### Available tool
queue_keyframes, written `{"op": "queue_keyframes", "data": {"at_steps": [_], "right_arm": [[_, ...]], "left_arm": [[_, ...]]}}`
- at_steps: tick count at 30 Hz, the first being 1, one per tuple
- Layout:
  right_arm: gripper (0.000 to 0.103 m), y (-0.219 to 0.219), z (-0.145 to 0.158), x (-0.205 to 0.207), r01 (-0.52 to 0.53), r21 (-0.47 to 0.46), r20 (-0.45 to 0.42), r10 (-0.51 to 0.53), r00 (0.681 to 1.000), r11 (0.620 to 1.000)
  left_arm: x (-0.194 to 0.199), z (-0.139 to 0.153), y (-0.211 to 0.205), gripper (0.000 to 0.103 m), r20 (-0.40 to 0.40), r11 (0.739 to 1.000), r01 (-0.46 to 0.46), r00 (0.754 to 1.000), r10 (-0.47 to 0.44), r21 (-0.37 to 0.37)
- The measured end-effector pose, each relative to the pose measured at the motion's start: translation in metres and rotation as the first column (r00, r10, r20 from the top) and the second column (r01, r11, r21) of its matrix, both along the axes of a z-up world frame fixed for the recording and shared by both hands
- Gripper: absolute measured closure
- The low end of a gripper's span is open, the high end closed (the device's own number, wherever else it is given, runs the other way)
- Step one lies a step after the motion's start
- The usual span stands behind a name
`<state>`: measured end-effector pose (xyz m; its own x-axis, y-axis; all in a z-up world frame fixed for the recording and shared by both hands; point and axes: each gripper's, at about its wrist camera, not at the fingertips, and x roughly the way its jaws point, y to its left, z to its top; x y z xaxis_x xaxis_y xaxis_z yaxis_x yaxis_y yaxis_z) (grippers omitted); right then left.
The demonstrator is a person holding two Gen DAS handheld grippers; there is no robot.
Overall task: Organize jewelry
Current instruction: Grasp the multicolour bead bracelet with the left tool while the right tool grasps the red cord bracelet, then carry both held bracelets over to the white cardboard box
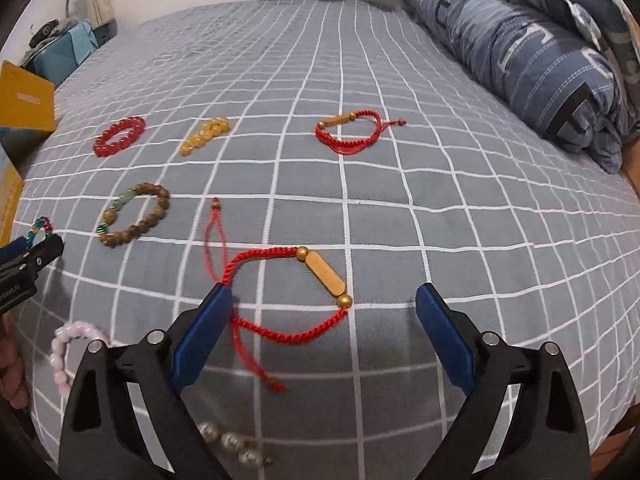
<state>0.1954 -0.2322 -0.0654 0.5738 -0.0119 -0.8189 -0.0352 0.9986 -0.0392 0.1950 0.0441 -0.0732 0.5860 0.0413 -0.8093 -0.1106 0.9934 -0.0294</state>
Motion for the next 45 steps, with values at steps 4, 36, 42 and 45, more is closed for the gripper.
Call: {"op": "queue_keyframes", "data": {"at_steps": [4, 36, 42, 45], "right_arm": [[0.024, -0.003, -0.007, 0.004, 0.005, 0.014, -0.014, -0.004, 1.0, 1.0], [0.093, -0.005, 0.004, -0.008, 0.0, 0.049, 0.02, -0.001, 1.0, 0.999], [0.093, -0.007, 0.01, -0.012, 0.007, 0.056, 0.031, -0.008, 0.999, 0.998], [0.093, -0.008, 0.016, -0.015, 0.01, 0.06, 0.043, -0.013, 0.999, 0.998]], "left_arm": [[0.002, -0.004, -0.001, 0.007, -0.002, 1.0, -0.002, 1.0, 0.002, -0.005], [-0.02, 0.016, -0.009, 0.084, 0.022, 0.998, 0.06, 0.998, -0.06, 0.018], [-0.025, 0.024, -0.011, 0.084, 0.038, 0.998, 0.066, 0.997, -0.066, 0.02], [-0.028, 0.028, -0.012, 0.084, 0.046, 0.997, 0.07, 0.996, -0.071, 0.021]]}}
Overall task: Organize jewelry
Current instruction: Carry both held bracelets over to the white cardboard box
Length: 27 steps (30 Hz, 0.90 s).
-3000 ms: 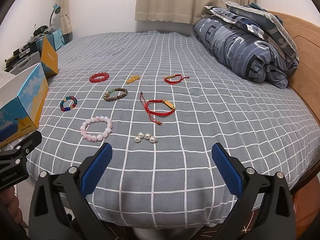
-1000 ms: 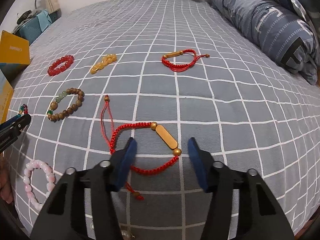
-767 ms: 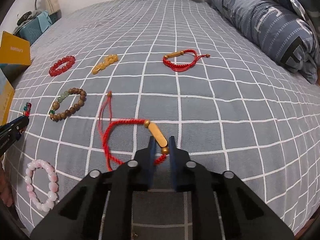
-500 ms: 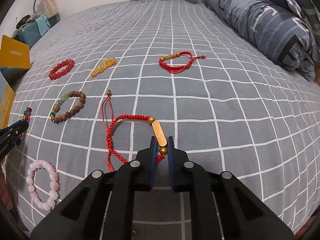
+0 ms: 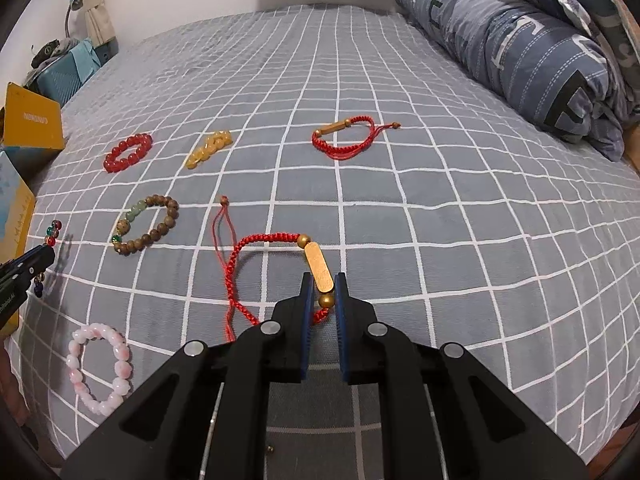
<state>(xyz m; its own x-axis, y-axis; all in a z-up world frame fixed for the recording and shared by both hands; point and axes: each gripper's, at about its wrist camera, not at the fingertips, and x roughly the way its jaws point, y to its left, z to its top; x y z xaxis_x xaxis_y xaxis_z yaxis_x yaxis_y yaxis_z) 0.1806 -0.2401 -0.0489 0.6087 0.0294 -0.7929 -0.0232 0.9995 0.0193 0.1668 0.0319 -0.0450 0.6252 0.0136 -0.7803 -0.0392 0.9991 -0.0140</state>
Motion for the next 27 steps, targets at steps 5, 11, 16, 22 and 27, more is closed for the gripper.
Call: {"op": "queue_keyframes", "data": {"at_steps": [5, 11, 16, 22, 27], "right_arm": [[0.093, 0.0, 0.009, -0.007, 0.003, -0.002, 0.018, -0.003, 1.0, 1.0], [0.093, 0.002, 0.02, -0.015, 0.004, 0.007, 0.037, -0.004, 0.999, 1.0], [0.093, 0.007, 0.032, -0.024, 0.002, 0.011, 0.062, -0.002, 0.998, 1.0], [0.093, 0.016, 0.051, -0.032, -0.01, 0.018, 0.094, 0.008, 0.996, 1.0], [0.093, 0.027, 0.067, -0.037, -0.026, 0.026, 0.115, 0.023, 0.993, 0.999]], "left_arm": [[-0.005, 0.007, -0.001, 0.084, 0.013, 1.0, 0.0, 1.0, 0.0, 0.003], [-0.017, 0.018, -0.001, 0.084, 0.03, 1.0, 0.009, 0.999, -0.01, 0.003], [-0.028, 0.032, 0.005, 0.084, 0.053, 1.0, 0.006, 0.999, -0.006, 0.002], [-0.04, 0.05, 0.015, 0.084, 0.075, 1.0, -0.003, 0.997, 0.003, 0.004], [-0.051, 0.069, 0.028, 0.084, 0.086, 1.0, -0.019, 0.996, 0.019, 0.002]]}}
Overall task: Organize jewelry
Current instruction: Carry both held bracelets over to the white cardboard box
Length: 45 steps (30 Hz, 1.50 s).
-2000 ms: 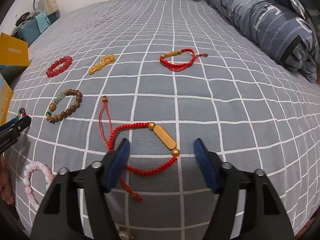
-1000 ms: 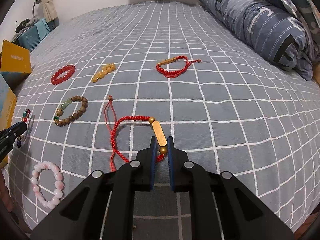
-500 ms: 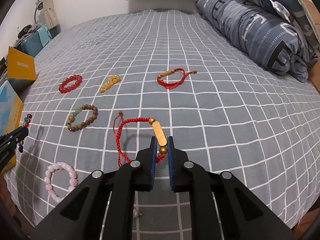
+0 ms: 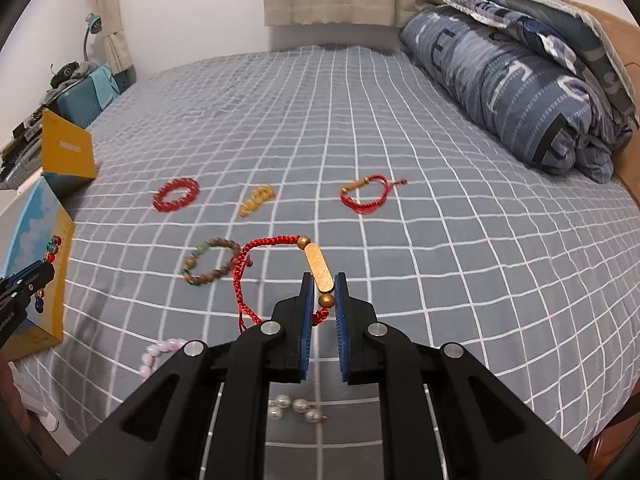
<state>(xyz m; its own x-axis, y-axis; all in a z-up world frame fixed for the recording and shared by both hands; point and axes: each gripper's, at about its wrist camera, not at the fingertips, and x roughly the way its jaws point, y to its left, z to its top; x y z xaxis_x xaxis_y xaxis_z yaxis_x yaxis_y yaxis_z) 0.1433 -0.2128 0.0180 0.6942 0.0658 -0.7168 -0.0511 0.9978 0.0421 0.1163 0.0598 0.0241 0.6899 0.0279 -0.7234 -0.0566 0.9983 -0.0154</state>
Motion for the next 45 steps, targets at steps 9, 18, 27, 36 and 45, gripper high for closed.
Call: {"op": "queue_keyframes", "data": {"at_steps": [9, 18, 27, 36, 45], "right_arm": [[0.093, 0.034, 0.025, -0.004, -0.031, 0.001, 0.007, 0.031, 0.999, 1.0], [0.093, 0.103, 0.055, -0.008, -0.132, -0.01, 0.04, 0.133, 0.99, 0.991], [0.093, 0.193, 0.074, -0.011, -0.262, -0.035, 0.069, 0.264, 0.962, 0.964], [0.093, 0.282, 0.077, -0.02, -0.387, -0.026, 0.068, 0.388, 0.919, 0.922], [0.093, 0.354, 0.065, -0.035, -0.476, -0.028, 0.034, 0.477, 0.878, 0.879]], "left_arm": [[-0.013, 0.037, 0.031, 0.084, 0.038, 0.998, -0.068, 0.997, 0.068, 0.015], [-0.03, 0.062, 0.079, 0.084, 0.068, 0.988, -0.153, 0.986, 0.152, 0.012], [-0.055, 0.076, 0.145, 0.084, 0.082, 0.961, -0.275, 0.959, 0.272, 0.023], [-0.084, 0.067, 0.209, 0.084, 0.05, 0.923, -0.384, 0.923, 0.383, 0.021], [-0.097, 0.05, 0.249, 0.084, 0.011, 0.904, -0.428, 0.904, 0.428, 0.005]]}}
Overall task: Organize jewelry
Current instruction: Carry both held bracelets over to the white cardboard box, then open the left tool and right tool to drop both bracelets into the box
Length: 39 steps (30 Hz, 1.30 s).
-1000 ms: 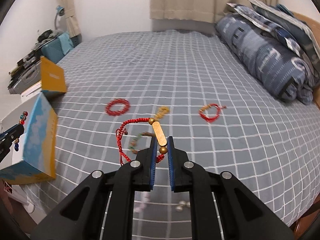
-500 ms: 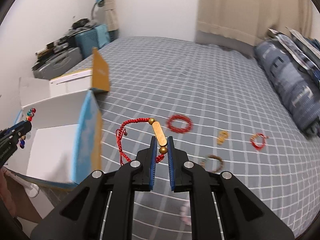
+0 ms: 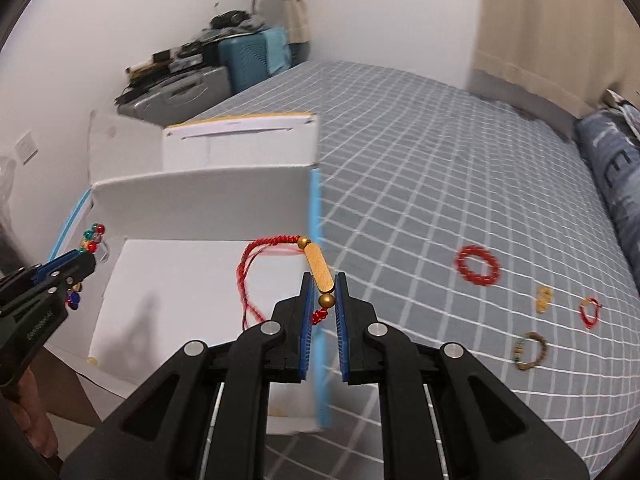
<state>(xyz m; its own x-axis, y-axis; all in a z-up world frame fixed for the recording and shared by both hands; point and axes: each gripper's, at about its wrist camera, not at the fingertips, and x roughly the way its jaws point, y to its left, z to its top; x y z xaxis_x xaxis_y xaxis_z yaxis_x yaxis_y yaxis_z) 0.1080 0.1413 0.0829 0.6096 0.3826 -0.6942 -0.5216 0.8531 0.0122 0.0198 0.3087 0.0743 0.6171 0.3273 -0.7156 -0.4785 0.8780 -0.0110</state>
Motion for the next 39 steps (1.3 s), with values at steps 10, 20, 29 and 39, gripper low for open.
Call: {"op": "queue_keyframes", "data": {"at_steps": [10, 20, 29, 39], "right_arm": [[0.093, 0.041, -0.022, 0.0, -0.044, -0.028, -0.054, 0.043, 0.998, 0.999], [0.093, 0.055, -0.047, 0.006, -0.046, -0.073, -0.122, 0.037, 0.992, 0.996], [0.07, 0.058, -0.049, 0.001, -0.068, -0.062, -0.137, 0.059, 0.989, 0.996], [0.025, 0.045, -0.024, -0.009, -0.059, -0.032, -0.05, 0.058, 0.997, 0.998]], "left_arm": [[-0.001, -0.019, 0.025, 0.084, -0.041, 0.999, -0.03, 0.999, 0.029, -0.024], [0.008, -0.044, 0.031, 0.084, -0.102, 0.998, -0.031, 0.994, 0.025, -0.059], [0.01, -0.053, 0.038, 0.081, -0.129, 0.996, -0.044, 0.991, 0.033, -0.08], [0.002, -0.041, 0.037, 0.049, -0.1, 0.996, -0.071, 0.993, 0.065, -0.058]]}}
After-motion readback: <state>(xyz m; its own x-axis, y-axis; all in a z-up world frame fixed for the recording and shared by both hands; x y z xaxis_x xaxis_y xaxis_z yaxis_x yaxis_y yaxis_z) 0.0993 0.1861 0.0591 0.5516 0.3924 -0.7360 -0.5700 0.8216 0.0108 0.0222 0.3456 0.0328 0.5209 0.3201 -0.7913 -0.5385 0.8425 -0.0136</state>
